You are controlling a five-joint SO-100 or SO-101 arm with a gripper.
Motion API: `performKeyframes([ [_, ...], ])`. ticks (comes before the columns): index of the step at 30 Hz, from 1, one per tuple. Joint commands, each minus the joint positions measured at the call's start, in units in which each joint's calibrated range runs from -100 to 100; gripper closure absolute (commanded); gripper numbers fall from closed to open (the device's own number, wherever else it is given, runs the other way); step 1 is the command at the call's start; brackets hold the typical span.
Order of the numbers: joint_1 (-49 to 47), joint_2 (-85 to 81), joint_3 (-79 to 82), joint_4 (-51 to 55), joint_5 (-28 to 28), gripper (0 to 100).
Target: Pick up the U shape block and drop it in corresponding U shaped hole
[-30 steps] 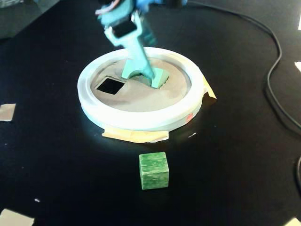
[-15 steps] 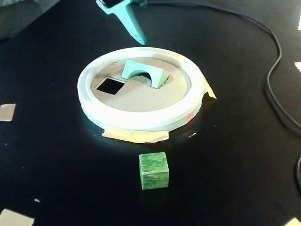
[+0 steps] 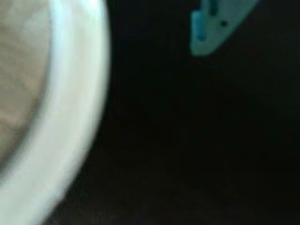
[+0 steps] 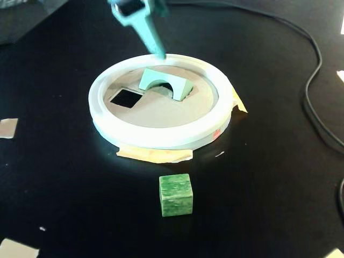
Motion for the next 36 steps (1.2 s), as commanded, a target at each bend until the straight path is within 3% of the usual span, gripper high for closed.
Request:
performKeyframes([
  [1,-0.4,3.3,-10.8,-5.2,-0.6,0],
  [7,0.0,9.1,-11.5,-9.6,-0.6,0],
  [20,0.5,17.6,-7.3,-8.4,-0.1,0],
  [29,0.5,11.0,-0.5,-7.9,0.0,0],
  [36,0.8,6.4,1.8,6.2,0.0,0],
])
